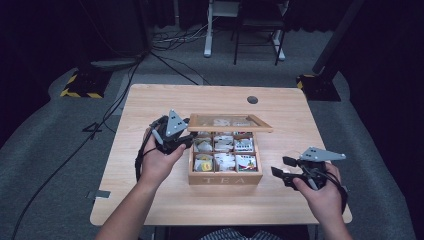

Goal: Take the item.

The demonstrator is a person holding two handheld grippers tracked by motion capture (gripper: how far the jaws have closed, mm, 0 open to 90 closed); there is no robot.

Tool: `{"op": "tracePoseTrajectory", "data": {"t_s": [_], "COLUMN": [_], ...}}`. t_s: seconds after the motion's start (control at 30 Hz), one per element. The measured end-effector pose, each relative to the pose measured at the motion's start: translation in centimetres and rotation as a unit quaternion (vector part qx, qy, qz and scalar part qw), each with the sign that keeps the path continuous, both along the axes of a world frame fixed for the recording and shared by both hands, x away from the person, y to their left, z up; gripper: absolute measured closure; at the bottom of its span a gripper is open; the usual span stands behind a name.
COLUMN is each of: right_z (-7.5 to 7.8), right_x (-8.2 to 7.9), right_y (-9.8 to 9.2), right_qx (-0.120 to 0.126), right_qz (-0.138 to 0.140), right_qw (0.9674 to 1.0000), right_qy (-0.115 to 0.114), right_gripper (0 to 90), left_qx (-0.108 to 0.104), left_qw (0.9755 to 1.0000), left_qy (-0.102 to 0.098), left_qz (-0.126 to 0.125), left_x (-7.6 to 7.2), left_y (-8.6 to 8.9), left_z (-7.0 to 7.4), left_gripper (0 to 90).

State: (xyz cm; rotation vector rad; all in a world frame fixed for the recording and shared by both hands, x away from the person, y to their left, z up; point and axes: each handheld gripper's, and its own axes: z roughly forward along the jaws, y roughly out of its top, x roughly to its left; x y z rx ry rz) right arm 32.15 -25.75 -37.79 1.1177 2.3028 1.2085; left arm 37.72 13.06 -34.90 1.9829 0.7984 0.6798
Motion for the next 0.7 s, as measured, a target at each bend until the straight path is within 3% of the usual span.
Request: {"op": "tracePoseTrajectory", "data": {"t_s": [0.07, 0.23, 0.3, 0.4, 0.47, 0.63, 0.7], "right_z": [0.0, -0.4, -0.4, -0.2, 0.0, 0.0, -0.3], "right_x": [0.2, 1.4, 1.5, 1.7, 2.0, 2.4, 2.7], "right_y": [0.4, 3.9, 4.3, 5.9, 7.2, 9.1, 10.7], "right_qx": [-0.001, 0.005, 0.004, 0.004, 0.009, 0.004, 0.006], "right_qz": [0.004, 0.037, 0.042, 0.071, 0.07, 0.086, 0.093], "right_qw": [1.0, 0.9993, 0.999, 0.9973, 0.9972, 0.9961, 0.9956], "right_qy": [0.0, -0.009, -0.012, -0.02, -0.024, -0.016, -0.006], "right_gripper": [39.6, 40.2, 40.1, 40.0, 40.5, 43.8, 45.3], "left_qx": [0.001, 0.001, 0.002, 0.001, 0.0, -0.002, -0.002], "left_qw": [1.0, 1.0, 1.0, 1.0, 1.0, 1.0, 1.0], "left_qy": [0.001, 0.005, 0.005, 0.005, 0.004, 0.005, 0.006], "left_qz": [-0.001, -0.001, -0.001, 0.0, 0.002, 0.001, 0.001], "left_x": [0.0, -0.1, -0.1, -0.2, -0.2, -0.2, -0.2], "left_y": [0.0, 0.0, 0.0, 0.0, 0.0, 0.0, 0.0], "left_z": [0.0, -0.1, -0.2, -0.2, -0.1, -0.2, -0.2], "left_gripper": [55.1, 54.8, 54.8, 54.8, 55.0, 54.8, 54.7]}}
